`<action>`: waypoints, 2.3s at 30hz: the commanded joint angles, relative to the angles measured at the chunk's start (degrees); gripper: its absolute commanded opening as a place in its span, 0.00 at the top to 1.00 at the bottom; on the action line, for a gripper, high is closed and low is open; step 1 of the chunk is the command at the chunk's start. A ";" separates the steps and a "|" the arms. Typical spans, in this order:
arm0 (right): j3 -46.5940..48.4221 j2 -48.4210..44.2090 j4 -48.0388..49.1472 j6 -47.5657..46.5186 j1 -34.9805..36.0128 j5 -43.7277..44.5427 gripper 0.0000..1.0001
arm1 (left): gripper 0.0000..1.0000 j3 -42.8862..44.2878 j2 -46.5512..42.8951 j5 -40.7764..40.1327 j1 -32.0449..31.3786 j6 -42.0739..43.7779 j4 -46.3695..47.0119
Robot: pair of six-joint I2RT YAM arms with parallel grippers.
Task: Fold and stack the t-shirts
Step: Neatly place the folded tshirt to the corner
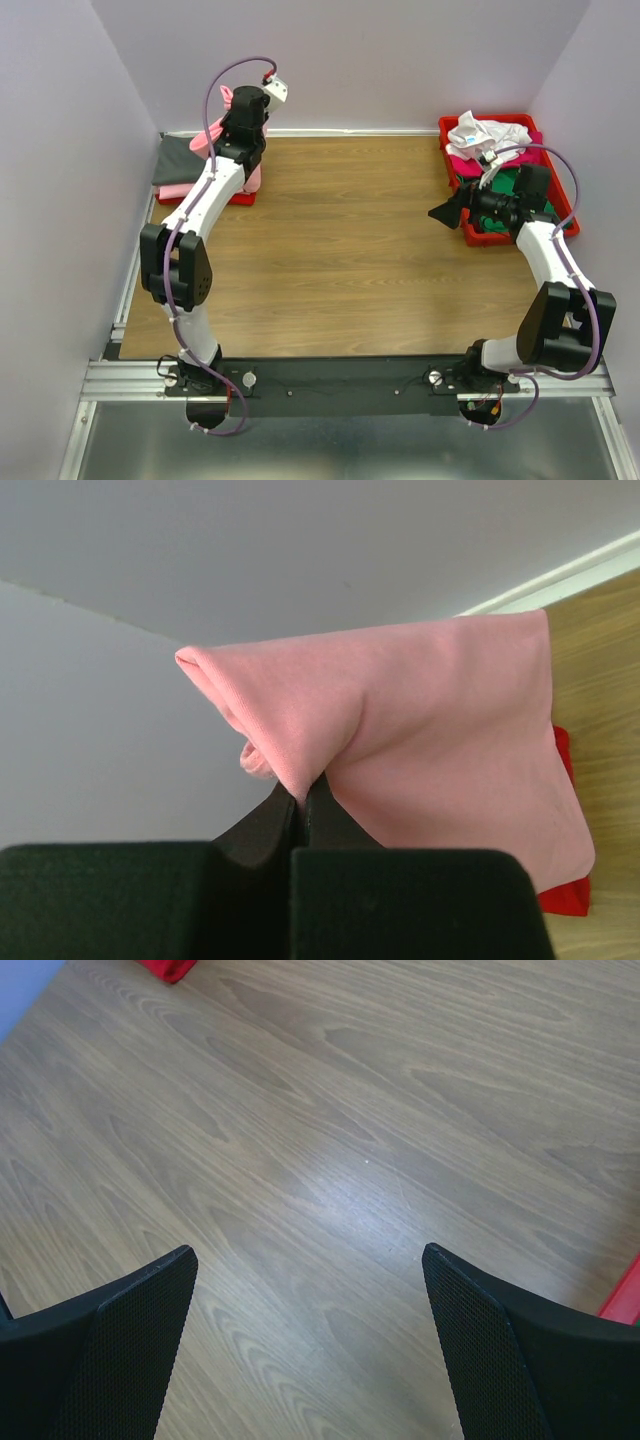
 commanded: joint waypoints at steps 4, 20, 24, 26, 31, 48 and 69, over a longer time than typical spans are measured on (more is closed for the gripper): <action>-0.84 -0.07 -0.21 -1.04 -0.67 -1.52 0.00 | 1.00 4.96 2.89 -2.62 0.25 2.19 2.56; -0.84 0.19 -0.30 -1.22 -0.85 -2.05 0.00 | 1.00 6.28 1.58 -4.21 1.40 3.95 3.27; -0.84 0.19 -0.30 -1.22 -0.93 -1.96 0.00 | 1.00 5.76 0.43 -3.68 1.40 3.87 3.27; -0.84 0.28 -0.30 -1.22 -0.93 -2.05 0.00 | 1.00 5.58 -0.18 -3.33 1.40 3.78 3.27; -0.92 0.37 -0.30 -1.31 -0.93 -1.96 0.00 | 1.00 5.40 -0.80 -3.07 1.49 3.95 3.27; -0.84 0.46 -0.39 -1.40 -1.02 -1.61 0.00 | 1.00 1.89 -4.75 -2.19 1.31 4.13 4.06; -0.92 0.19 -0.48 -1.31 -1.46 -2.31 0.00 | 1.00 1.27 -0.71 -4.91 1.92 6.50 6.34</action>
